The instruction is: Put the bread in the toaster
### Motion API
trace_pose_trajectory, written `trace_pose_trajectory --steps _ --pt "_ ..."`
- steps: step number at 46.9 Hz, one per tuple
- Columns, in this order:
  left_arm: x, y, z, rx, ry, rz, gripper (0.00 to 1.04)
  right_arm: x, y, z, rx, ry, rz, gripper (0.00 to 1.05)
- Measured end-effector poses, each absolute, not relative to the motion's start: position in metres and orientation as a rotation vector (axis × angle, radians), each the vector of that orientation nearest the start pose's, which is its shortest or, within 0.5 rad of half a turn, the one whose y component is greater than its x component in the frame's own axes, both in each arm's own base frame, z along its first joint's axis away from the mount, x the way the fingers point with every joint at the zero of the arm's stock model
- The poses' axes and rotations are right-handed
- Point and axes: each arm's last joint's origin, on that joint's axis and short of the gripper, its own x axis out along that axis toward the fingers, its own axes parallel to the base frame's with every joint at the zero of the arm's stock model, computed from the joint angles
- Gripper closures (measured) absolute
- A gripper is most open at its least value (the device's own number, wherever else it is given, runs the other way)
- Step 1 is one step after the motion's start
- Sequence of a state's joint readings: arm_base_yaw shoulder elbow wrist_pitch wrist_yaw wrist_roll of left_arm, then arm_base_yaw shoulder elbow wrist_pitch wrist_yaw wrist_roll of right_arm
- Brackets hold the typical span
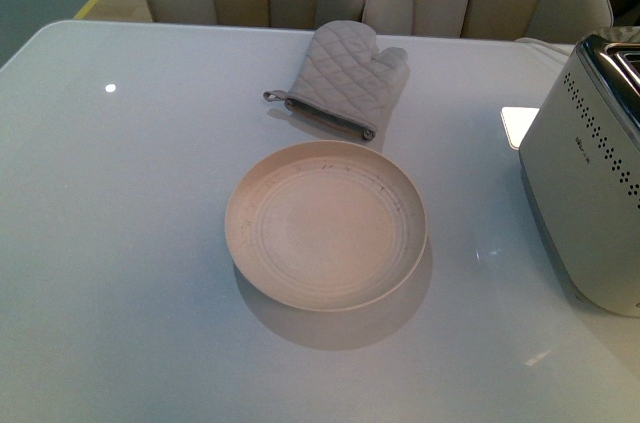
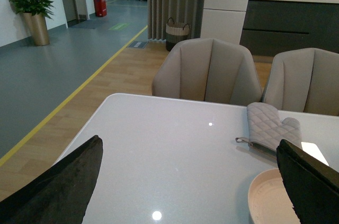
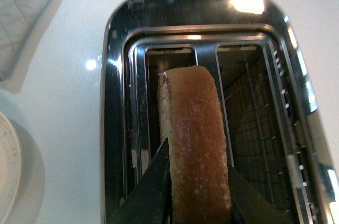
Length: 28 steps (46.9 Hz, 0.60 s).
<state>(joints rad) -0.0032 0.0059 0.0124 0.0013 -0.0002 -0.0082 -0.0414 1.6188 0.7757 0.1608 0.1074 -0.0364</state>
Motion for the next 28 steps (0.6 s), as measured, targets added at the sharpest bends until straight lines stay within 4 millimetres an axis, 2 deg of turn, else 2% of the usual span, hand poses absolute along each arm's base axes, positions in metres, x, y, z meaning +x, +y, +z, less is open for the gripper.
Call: trace_pose_trajectory --steps 3,5,10,16,18,22,25,27,28 --pt "0.097 0.000 0.167 -0.008 -0.008 -0.003 0.07 0.313 -0.017 0.155 -0.044 0.701 -0.133 0.79" --pt "0.097 0.000 0.167 -0.008 -0.008 -0.003 0.07 0.310 -0.017 0.150 -0.021 0.704 -0.126 0.68" --pt "0.097 0.000 0.167 -0.008 -0.008 -0.003 0.07 0.304 -0.019 0.159 -0.002 0.659 -0.139 0.52" --pt "0.097 0.000 0.167 -0.008 -0.008 -0.003 0.07 0.291 -0.023 0.186 -0.001 0.554 -0.165 0.35" --pt "0.097 0.000 0.167 -0.008 -0.008 -0.003 0.07 0.281 -0.025 0.201 0.006 0.499 -0.176 0.26" --pt "0.097 0.000 0.167 -0.008 -0.008 -0.003 0.07 0.248 -0.027 0.232 0.008 0.382 -0.225 0.08" --pt "0.097 0.000 0.167 -0.008 -0.008 -0.003 0.07 0.220 -0.025 0.247 0.015 0.321 -0.233 0.09" --pt "0.097 0.000 0.167 -0.008 -0.008 -0.003 0.07 0.212 -0.025 0.254 0.022 0.263 -0.215 0.10" --pt "0.097 0.000 0.167 -0.008 -0.008 -0.003 0.07 0.209 -0.025 0.257 0.027 0.180 -0.150 0.15"
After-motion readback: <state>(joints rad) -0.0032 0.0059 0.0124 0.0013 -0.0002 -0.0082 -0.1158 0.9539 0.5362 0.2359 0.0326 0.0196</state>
